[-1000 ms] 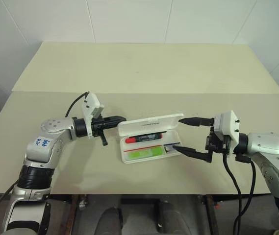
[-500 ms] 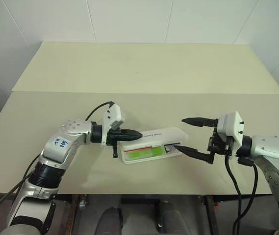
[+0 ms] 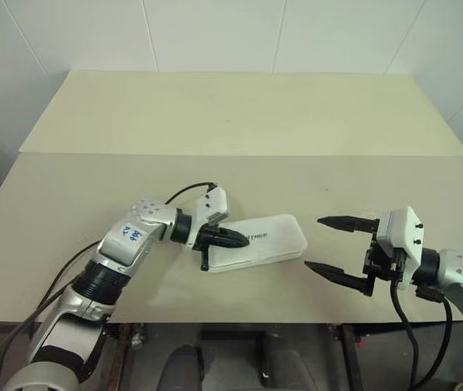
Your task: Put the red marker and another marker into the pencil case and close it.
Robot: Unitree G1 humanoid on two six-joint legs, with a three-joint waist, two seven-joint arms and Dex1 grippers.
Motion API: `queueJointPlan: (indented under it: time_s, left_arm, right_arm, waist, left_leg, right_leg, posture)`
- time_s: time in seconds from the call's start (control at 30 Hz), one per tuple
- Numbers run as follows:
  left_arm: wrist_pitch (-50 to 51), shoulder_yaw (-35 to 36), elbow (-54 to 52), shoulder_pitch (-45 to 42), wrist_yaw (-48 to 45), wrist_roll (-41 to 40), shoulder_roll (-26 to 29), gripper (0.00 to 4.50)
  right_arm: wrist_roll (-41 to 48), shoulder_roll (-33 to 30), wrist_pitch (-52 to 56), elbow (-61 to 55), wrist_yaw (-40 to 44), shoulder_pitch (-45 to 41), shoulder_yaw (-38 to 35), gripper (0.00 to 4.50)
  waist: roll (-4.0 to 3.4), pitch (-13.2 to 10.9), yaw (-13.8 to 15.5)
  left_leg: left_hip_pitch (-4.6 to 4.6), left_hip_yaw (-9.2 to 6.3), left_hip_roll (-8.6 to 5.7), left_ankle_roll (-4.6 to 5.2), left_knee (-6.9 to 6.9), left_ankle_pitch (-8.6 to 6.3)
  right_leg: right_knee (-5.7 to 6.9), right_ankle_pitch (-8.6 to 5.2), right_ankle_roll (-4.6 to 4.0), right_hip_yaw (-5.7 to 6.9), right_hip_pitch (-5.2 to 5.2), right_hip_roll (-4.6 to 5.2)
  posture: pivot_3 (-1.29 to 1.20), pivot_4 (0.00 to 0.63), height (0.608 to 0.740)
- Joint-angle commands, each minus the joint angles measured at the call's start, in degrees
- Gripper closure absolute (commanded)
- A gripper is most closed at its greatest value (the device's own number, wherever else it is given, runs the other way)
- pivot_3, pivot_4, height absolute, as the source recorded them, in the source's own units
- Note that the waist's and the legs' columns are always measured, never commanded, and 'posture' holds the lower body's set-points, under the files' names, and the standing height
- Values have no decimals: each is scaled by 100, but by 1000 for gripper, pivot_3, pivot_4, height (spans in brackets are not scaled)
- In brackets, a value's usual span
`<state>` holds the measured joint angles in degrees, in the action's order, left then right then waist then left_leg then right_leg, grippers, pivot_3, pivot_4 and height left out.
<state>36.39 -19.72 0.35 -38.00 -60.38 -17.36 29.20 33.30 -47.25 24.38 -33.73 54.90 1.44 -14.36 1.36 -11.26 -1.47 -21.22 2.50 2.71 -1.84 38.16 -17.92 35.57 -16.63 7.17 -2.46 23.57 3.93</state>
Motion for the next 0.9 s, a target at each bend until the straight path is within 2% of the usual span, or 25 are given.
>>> queueJointPlan:
  time_s: [0.03,0.33,0.6,0.73,0.83,0.9]
  left_arm:
    - [174,-190,30,-105,120,247,-59,4486]
    - [487,-325,-221,-93,225,430,47,4486]
    - [195,654,-692,89,287,-84,124,4486]
    - [-377,1352,-811,515,139,-318,324,4486]
    - [-718,2001,-887,964,4,-636,516,3889]
    - [-854,2343,-943,1220,-24,-798,631,3246]
  right_arm:
    - [102,-2,15,-277,-154,1,-134,0]
    - [66,115,8,-315,-369,-126,69,0]
    - [-57,229,-89,-60,-355,-409,425,0]
    - [-149,284,-221,243,-263,-607,573,0]
    - [-240,344,-362,499,-180,-733,677,0]
    - [-278,368,-464,653,-129,-791,712,0]
  waist:
    - [0,0,7]
    - [3,2,13]
    - [4,1,-5]
    - [3,1,-13]
    - [3,1,-11]
    - [4,1,-5]
  left_leg:
    - [0,-1,0,0,0,0]
    - [3,-4,0,0,3,0]
    - [1,-5,1,1,0,1]
    - [0,-5,1,1,-2,1]
    - [1,-3,2,1,-8,0]
    - [-1,-5,4,1,-7,0]
  right_leg:
    - [0,0,0,0,0,0]
    - [1,0,0,1,-5,0]
    - [5,0,-1,1,0,0]
    - [3,-1,-2,2,1,2]
    - [0,-2,-3,3,1,2]
    - [2,-3,-6,7,4,2]
  posture:
    - [0,150,740]
    - [0,150,740]
    - [0,150,740]
    - [0,150,740]
    - [0,150,740]
    - [0,150,740]
